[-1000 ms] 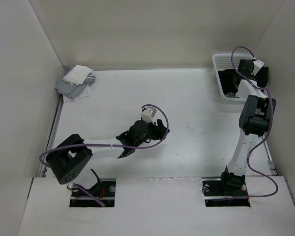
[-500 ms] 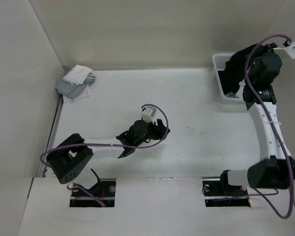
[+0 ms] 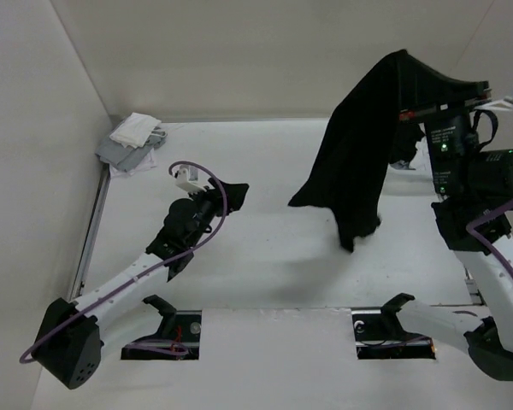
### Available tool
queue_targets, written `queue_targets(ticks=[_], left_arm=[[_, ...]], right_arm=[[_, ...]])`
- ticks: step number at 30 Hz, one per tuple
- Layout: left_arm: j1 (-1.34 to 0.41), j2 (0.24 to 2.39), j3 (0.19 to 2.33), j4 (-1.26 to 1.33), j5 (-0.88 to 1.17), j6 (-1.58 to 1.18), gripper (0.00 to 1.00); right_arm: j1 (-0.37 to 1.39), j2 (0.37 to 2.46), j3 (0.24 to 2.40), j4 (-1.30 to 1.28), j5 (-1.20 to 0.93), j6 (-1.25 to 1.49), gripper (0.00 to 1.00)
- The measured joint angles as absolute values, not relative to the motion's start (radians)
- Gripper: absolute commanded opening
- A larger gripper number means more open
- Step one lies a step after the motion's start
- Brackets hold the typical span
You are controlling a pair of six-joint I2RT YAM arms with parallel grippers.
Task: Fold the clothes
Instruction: Move the tank top to the center of the board
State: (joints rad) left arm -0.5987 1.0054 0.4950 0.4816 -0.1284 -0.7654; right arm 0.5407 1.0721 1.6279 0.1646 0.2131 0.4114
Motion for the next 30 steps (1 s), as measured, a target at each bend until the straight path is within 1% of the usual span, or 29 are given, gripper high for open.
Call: queue_targets(ticks=[4,5,6,7,9,10,12,13,15,18,20,21,22,23,24,25,26,29,30], left_arm=[[-0.527,0.913,0.451,0.411,-0.105,-0.794,0.62],[-0.516,0.896,0.440,0.397,-0.098,-0.799,0.62],[-0.506,0.871,0.422,0.374,-0.089,-0.802,0.62],[-0.506,0.853,0.410,0.352,-0.078,-0.803,0.62],[-0.505,0.826,0.393,0.313,-0.067,-0.799,0.62],[-0.504,0.813,0.385,0.290,-0.067,-0.796,0.61],[-0.516,0.823,0.378,0.263,-0.065,-0.786,0.57],[-0.535,0.847,0.378,0.259,-0.068,-0.780,0.56],[-0.598,0.909,0.378,0.257,-0.068,-0.768,0.55],[-0.663,0.991,0.375,0.253,-0.072,-0.752,0.55],[-0.675,1.039,0.375,0.261,-0.083,-0.743,0.55],[-0.675,1.067,0.376,0.273,-0.089,-0.738,0.55],[-0.676,1.102,0.381,0.285,-0.097,-0.732,0.55],[-0.677,1.136,0.390,0.295,-0.105,-0.726,0.55],[-0.678,1.158,0.401,0.300,-0.113,-0.720,0.55],[-0.679,1.183,0.414,0.305,-0.126,-0.714,0.55],[-0.682,1.213,0.437,0.316,-0.142,-0.707,0.54],[-0.682,1.261,0.488,0.350,-0.177,-0.695,0.52],[-0.681,1.282,0.510,0.366,-0.188,-0.694,0.51]], right_arm=[[0.574,1.012,1.356,0.253,0.200,0.464,0.05],[0.578,1.029,1.235,0.297,0.192,0.513,0.06],[0.579,1.070,1.127,0.302,0.185,0.556,0.06],[0.583,1.107,1.077,0.318,0.183,0.580,0.04],[0.604,1.264,0.961,0.323,0.163,0.649,0.03],[0.615,1.332,0.930,0.314,0.150,0.670,0.03],[0.635,1.455,0.896,0.280,0.123,0.712,0.04],[0.641,1.479,0.892,0.274,0.114,0.722,0.05],[0.644,1.485,0.891,0.283,0.103,0.739,0.09],[0.635,1.488,0.921,0.316,0.088,0.751,0.09],[0.620,1.514,0.966,0.324,0.067,0.756,0.09],[0.611,1.541,1.002,0.322,0.054,0.756,0.13],[0.607,1.574,1.040,0.320,0.041,0.758,0.20],[0.601,1.605,1.076,0.315,0.031,0.759,0.32],[0.597,1.634,1.110,0.302,0.024,0.757,0.38],[0.596,1.657,1.135,0.288,0.020,0.752,0.50],[0.597,1.666,1.143,0.276,0.020,0.749,0.57],[0.601,1.655,1.127,0.240,0.032,0.729,0.59],[0.603,1.636,1.100,0.236,0.042,0.723,0.54]])
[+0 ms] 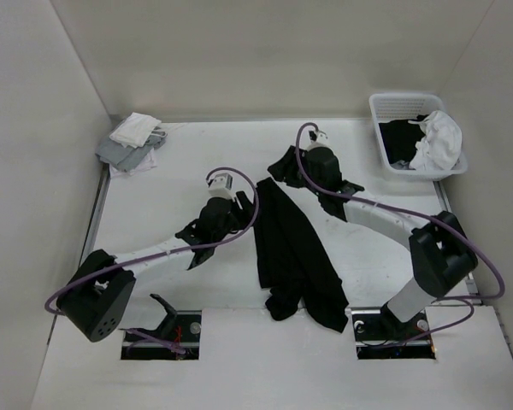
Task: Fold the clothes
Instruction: Move the tank top to the center of the board, then flatten the tank top out
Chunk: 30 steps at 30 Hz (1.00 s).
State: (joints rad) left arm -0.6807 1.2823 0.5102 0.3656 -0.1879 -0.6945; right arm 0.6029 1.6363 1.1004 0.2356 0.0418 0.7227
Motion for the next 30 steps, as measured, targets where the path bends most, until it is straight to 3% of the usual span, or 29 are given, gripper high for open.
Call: queue_targets(ticks=[3,6,14,17,22,30], left_arm=[[-0.669,1.345,0.570,0.390,-0.207,-0.693,0.51],[-0.643,1.436,0.649,0.406,-0.217,-0.690,0.51],[-0.487,1.839,1.002,0.433,-0.154,-0.697,0.43],[-0.433,1.981,1.102,0.437,-0.069,-0.703,0.40],[-0.411,2.010,1.101,0.417,-0.004,-0.706,0.42],[-0.443,2.011,1.101,0.437,0.075,-0.704,0.41]], right_arm=[[0.604,1.522,0.968,0.206,0.071,0.710,0.25],[0.606,1.404,0.850,0.176,0.096,0.711,0.11],[0.721,1.193,0.543,0.121,0.166,0.766,0.21],[0.759,1.156,0.482,0.101,0.171,0.789,0.31],[0.761,1.095,0.440,0.104,0.193,0.814,0.45],[0.761,1.068,0.358,0.101,0.237,0.869,0.47]])
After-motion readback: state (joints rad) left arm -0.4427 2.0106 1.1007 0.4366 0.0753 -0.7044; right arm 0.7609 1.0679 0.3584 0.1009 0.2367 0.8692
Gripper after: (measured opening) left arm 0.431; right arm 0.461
